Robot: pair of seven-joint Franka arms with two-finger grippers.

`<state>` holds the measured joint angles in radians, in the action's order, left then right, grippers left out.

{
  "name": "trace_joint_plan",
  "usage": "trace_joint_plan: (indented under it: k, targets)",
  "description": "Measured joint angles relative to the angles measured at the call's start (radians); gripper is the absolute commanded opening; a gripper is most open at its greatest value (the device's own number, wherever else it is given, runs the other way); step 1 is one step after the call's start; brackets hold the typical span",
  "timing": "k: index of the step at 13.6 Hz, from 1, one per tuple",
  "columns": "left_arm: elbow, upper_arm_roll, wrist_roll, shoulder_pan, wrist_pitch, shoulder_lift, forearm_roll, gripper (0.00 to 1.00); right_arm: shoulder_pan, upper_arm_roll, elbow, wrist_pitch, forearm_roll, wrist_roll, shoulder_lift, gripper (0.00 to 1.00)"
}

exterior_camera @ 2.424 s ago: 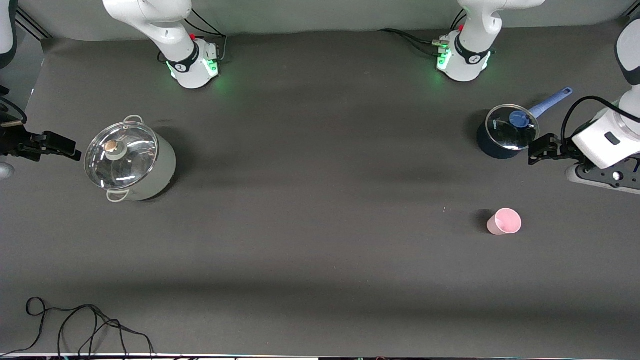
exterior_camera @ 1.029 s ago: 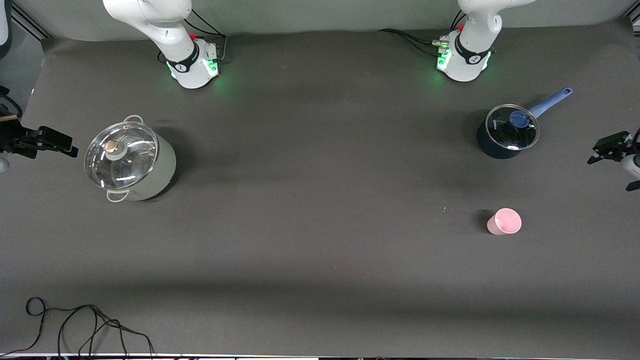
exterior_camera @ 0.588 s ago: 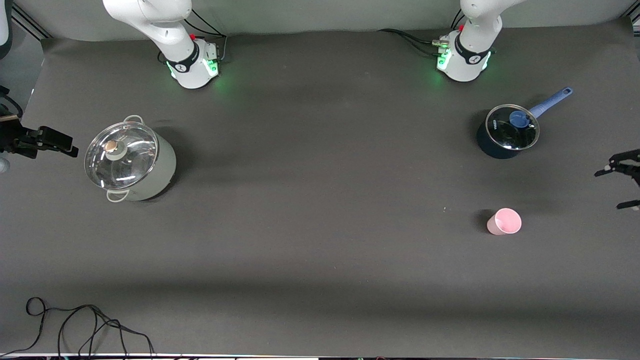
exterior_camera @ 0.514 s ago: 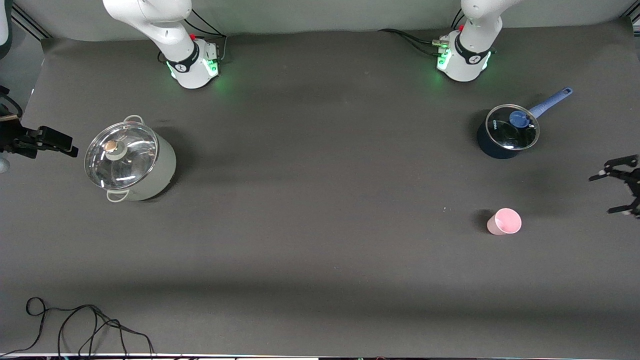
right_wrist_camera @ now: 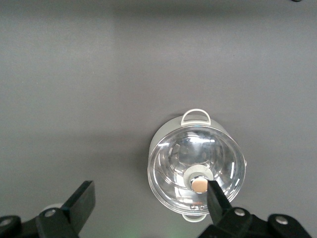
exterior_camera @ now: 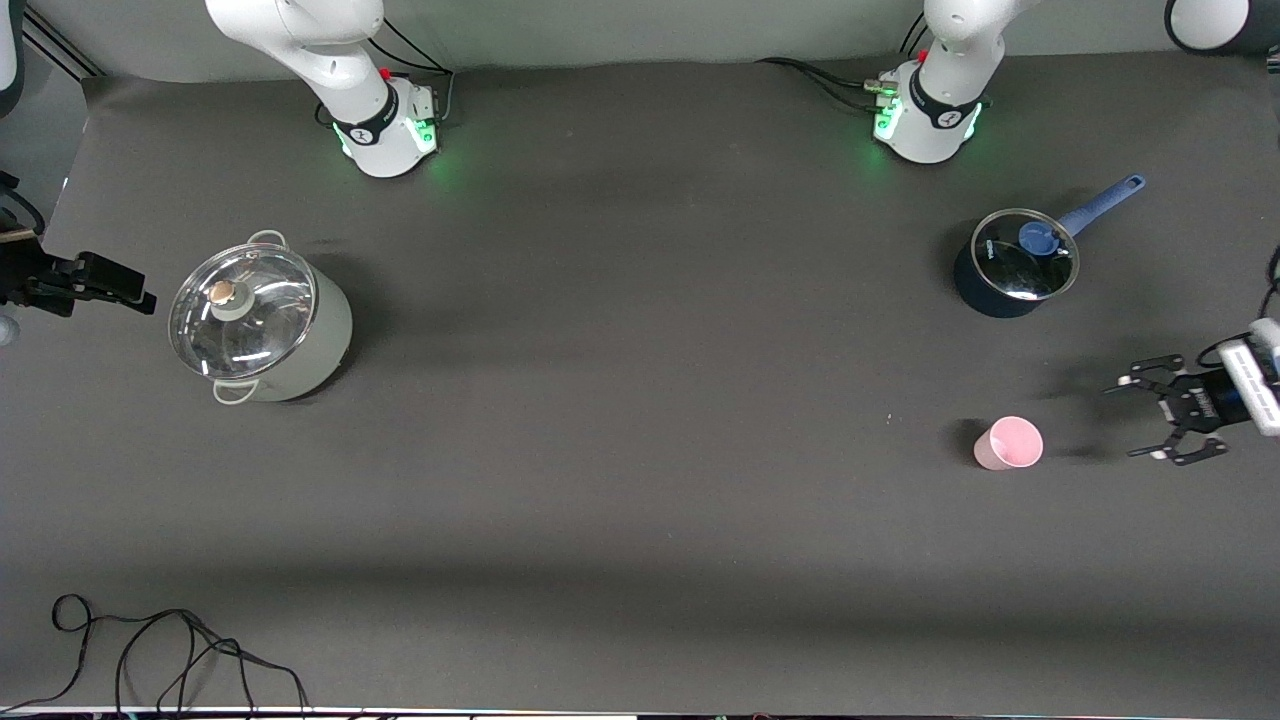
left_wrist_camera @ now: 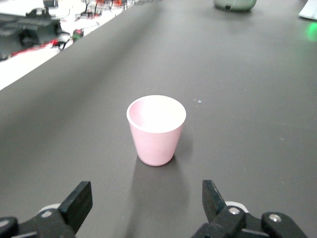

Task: Transfer pink cup from left to right arm
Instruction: 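Reach the left gripper down to the pink cup and grasp it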

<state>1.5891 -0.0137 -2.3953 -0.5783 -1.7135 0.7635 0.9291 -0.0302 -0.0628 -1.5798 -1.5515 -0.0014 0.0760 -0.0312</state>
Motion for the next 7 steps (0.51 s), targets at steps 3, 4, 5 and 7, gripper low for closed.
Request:
trace_joint_plan:
  k: [3,4,5,7]
  targets:
    - [-0.025,-0.008,-0.104,-0.005,0.079,0.095,0.069,0.99,0.000,0.000,0.000,0.000,0.000,0.000,0.000,1.00]
    - [-0.045,-0.013,-0.118,-0.005,0.107,0.123,0.077,0.99,0.000,0.000,0.000,0.000,0.000,0.000,0.000,1.00]
    - [-0.066,-0.020,-0.126,-0.006,0.126,0.146,0.082,0.99,0.000,0.000,0.000,0.000,0.000,0.000,0.000,1.00]
    - [-0.094,-0.039,-0.142,-0.010,0.139,0.179,0.105,0.99,0.000,0.000,0.000,0.000,0.000,0.000,0.000,1.00]
